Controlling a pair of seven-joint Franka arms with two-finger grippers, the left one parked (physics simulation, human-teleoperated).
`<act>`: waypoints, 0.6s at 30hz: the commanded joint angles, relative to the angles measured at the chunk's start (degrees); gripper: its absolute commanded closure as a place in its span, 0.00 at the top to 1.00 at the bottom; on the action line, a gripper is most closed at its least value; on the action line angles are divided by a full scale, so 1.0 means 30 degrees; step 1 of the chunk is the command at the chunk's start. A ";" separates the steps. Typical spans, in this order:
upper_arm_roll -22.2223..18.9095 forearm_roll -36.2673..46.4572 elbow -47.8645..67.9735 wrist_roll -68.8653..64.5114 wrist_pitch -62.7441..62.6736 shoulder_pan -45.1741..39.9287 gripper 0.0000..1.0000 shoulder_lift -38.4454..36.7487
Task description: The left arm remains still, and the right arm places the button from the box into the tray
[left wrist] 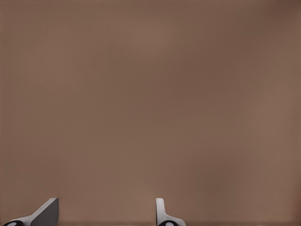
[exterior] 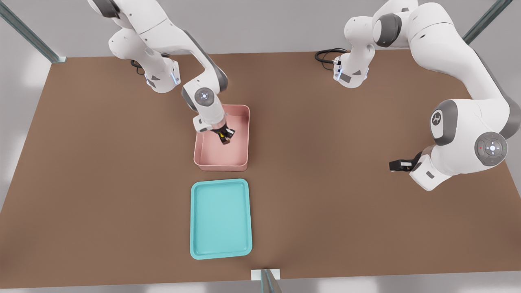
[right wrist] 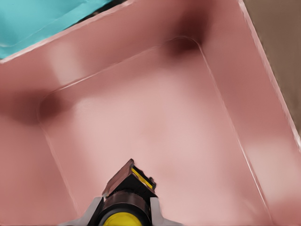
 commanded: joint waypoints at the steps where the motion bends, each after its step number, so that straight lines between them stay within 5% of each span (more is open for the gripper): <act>1: -0.0511 -0.0168 0.0397 0.0842 -0.1718 -0.0077 0.36 -0.0742; 5: -0.1918 -0.1309 0.4849 0.0784 -0.5613 -0.0838 0.36 -0.0508; 18: -0.1478 -0.0549 2.1432 0.0842 -0.9512 -0.4208 0.37 1.0946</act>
